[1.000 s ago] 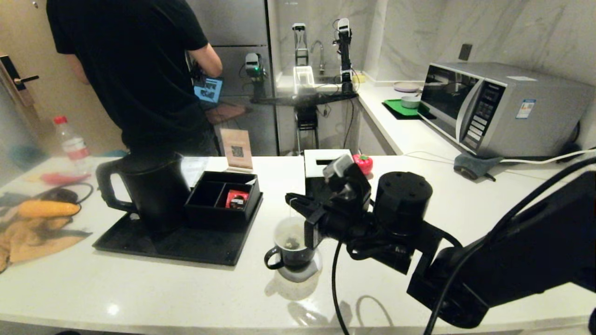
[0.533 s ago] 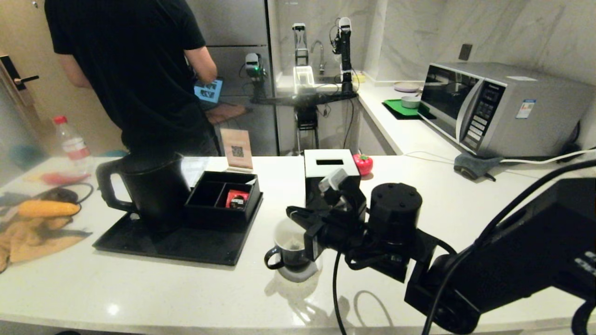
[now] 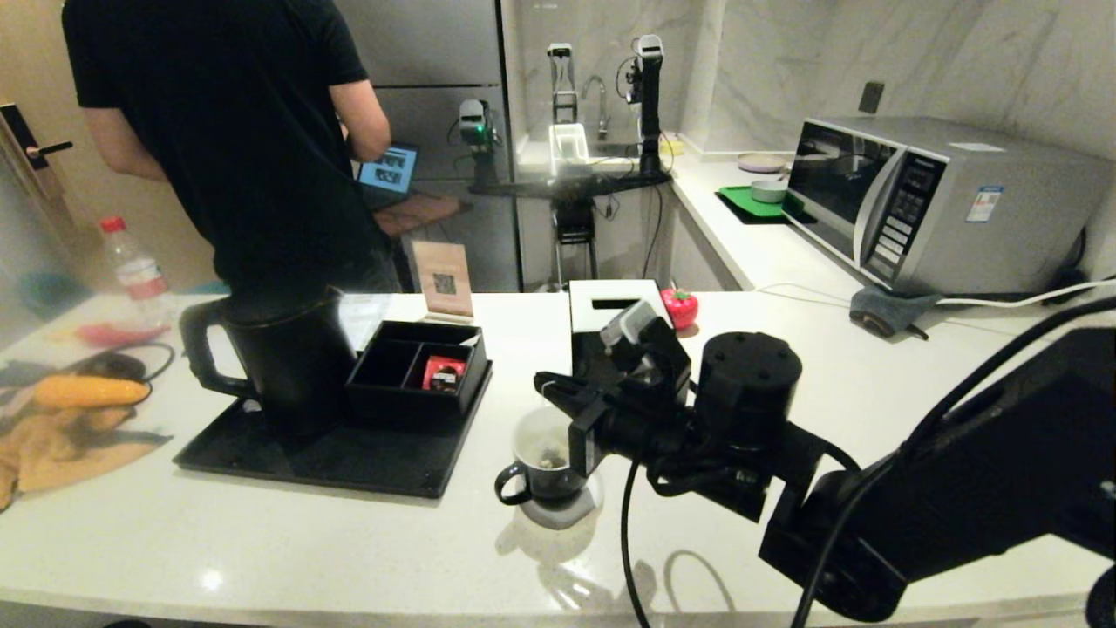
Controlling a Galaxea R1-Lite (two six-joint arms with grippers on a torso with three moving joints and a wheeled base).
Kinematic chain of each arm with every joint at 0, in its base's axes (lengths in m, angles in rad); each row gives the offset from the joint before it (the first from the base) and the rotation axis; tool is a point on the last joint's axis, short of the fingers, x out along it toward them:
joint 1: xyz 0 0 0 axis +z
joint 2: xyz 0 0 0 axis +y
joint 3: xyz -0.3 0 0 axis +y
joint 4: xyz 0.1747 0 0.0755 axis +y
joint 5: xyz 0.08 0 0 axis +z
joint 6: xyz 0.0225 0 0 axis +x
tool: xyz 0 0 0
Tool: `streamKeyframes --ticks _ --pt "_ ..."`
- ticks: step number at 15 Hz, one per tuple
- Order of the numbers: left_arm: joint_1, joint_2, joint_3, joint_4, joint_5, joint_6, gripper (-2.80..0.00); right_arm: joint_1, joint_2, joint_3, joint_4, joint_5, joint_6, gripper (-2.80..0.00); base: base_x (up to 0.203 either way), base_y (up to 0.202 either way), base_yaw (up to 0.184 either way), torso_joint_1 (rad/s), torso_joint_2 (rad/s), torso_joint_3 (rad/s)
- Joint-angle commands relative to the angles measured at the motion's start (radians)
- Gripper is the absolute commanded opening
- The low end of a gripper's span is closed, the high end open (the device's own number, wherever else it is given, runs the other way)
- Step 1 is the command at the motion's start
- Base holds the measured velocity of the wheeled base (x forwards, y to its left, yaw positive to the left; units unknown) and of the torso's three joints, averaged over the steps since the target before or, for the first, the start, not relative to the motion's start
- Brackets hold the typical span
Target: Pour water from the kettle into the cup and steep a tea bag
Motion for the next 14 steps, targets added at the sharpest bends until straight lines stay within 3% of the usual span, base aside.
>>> streamKeyframes --ticks 1,6,14 --pt "0.0 -0.001 0.0 0.0 0.0 -0.001 -2.8 0.001 -0.046 -0.02 -0.007 0.002 0.0 -2.8 0.0 0.0 0.0 0.0 0.0 0.0" --pt "0.0 -0.001 0.0 0.0 0.0 -0.001 -2.8 0.001 -0.075 -0.118 0.048 0.002 0.0 -2.8 0.0 0.0 0.0 0.0 0.0 0.0" --pt "0.0 -0.001 0.0 0.0 0.0 -0.001 -2.8 0.005 -0.045 -0.084 0.037 0.002 -0.023 -2.8 0.0 0.0 0.0 0.0 0.0 0.0"
